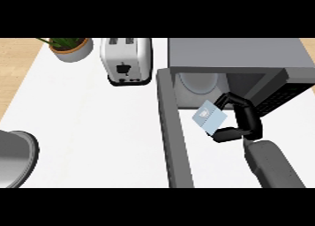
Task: Pick up the milk, place it into the microwave and close the microwave
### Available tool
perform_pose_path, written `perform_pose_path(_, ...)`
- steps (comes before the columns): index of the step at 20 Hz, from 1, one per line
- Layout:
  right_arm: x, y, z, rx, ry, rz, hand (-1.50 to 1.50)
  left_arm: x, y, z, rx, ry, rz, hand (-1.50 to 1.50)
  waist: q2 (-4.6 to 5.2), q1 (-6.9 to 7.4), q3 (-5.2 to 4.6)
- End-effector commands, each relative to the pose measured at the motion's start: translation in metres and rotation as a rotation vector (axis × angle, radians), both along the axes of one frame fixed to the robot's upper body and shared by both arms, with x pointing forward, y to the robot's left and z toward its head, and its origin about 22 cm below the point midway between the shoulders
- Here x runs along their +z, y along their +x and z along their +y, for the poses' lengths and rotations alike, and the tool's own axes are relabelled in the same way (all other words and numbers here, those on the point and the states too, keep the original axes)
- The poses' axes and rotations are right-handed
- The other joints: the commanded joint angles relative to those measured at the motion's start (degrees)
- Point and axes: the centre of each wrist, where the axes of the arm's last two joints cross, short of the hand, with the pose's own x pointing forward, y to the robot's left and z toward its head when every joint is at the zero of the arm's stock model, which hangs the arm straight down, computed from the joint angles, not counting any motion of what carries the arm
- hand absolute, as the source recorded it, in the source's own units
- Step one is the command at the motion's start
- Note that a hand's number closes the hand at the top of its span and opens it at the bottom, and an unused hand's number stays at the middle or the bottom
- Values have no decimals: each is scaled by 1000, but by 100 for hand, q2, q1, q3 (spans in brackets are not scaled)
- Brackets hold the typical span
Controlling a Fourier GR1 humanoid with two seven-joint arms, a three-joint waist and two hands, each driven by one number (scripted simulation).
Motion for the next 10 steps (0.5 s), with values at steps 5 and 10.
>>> perform_pose_path(5,29,45,42,-37,-104,-22,150,12,3,-1,-36,-14,-42,-150,21,25,3)
perform_pose_path(10,65,86,62,-116,-246,-16,150,3,7,6,-22,-9,-36,-150,52,110,1)
